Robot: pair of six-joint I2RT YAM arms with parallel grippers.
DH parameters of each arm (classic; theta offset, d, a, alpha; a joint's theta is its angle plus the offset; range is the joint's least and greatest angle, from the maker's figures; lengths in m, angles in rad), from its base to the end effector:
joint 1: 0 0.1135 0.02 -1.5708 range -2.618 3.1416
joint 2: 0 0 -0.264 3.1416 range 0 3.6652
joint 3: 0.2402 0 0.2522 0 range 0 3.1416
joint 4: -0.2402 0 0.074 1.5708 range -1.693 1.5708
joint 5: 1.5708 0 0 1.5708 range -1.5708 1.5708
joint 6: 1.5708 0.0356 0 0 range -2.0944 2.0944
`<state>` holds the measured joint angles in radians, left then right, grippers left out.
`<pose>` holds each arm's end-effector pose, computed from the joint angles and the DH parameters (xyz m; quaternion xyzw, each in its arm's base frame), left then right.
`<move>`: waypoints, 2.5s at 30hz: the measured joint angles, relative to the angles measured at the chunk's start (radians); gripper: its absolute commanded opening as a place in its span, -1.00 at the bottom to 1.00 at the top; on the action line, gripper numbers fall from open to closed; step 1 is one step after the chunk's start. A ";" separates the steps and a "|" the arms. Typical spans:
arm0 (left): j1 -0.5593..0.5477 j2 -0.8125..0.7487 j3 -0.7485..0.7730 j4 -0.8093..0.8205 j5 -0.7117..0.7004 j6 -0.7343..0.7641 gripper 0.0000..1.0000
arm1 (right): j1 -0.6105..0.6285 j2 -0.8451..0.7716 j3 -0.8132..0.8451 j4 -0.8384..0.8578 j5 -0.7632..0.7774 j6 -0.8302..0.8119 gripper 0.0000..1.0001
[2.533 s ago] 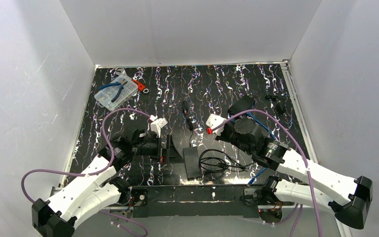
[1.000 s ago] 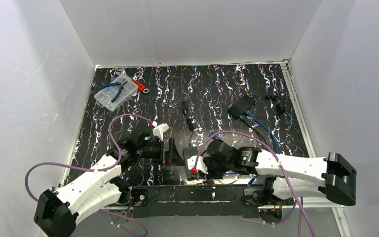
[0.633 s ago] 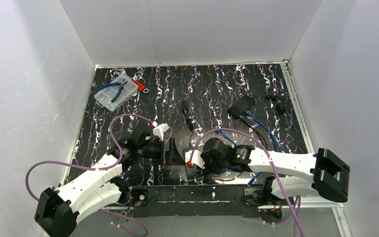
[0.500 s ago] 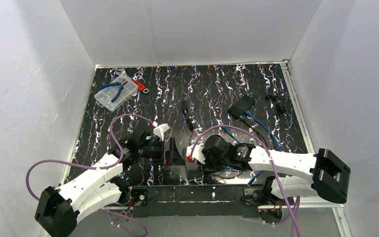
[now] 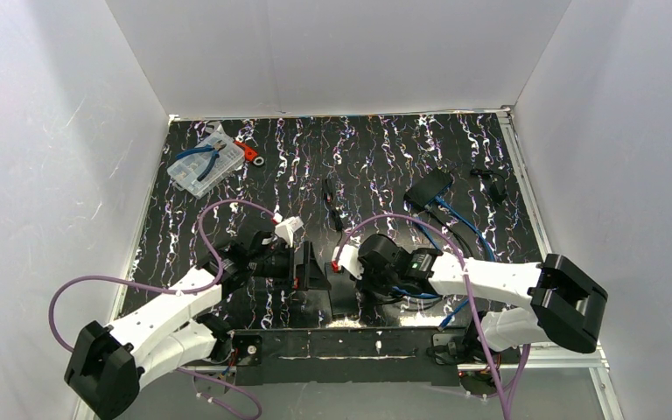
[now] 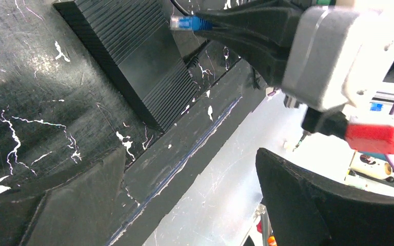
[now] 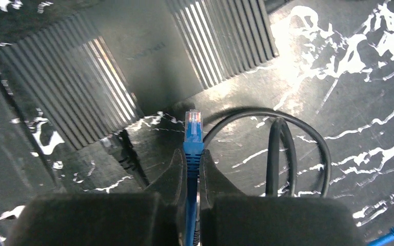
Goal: Insert the plug into the switch port
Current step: Insert the connector into the switch port.
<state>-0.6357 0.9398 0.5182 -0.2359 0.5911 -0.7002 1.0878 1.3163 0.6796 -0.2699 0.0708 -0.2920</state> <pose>0.1446 -0.1313 0.2179 0.1007 0.8623 -0.4665 0.1693 0.1200 0.2235 0.1854 -0.5924 0.7361 0.0954 0.3133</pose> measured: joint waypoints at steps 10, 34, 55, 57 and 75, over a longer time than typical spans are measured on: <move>0.008 0.088 0.000 0.057 -0.032 -0.011 0.96 | -0.001 -0.018 -0.003 0.030 -0.169 0.024 -0.97; 0.024 0.279 -0.038 0.204 -0.052 -0.052 0.96 | 0.010 0.076 -0.001 0.229 -0.248 0.232 -0.97; 0.024 0.279 -0.038 0.206 -0.040 -0.051 0.96 | 0.015 -0.031 -0.040 0.119 -0.032 0.357 -0.97; 0.024 0.279 -0.038 0.206 -0.037 -0.051 0.96 | 0.015 -0.007 -0.040 0.119 -0.029 0.365 -0.97; 0.026 0.301 -0.038 0.220 -0.026 -0.052 0.96 | 0.070 0.078 -0.041 0.232 -0.112 0.404 -0.97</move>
<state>-0.6102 1.2407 0.4805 -0.0162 0.5652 -0.7521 1.1576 1.3941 0.6388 -0.0376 -0.0410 0.1123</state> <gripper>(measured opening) 0.981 0.075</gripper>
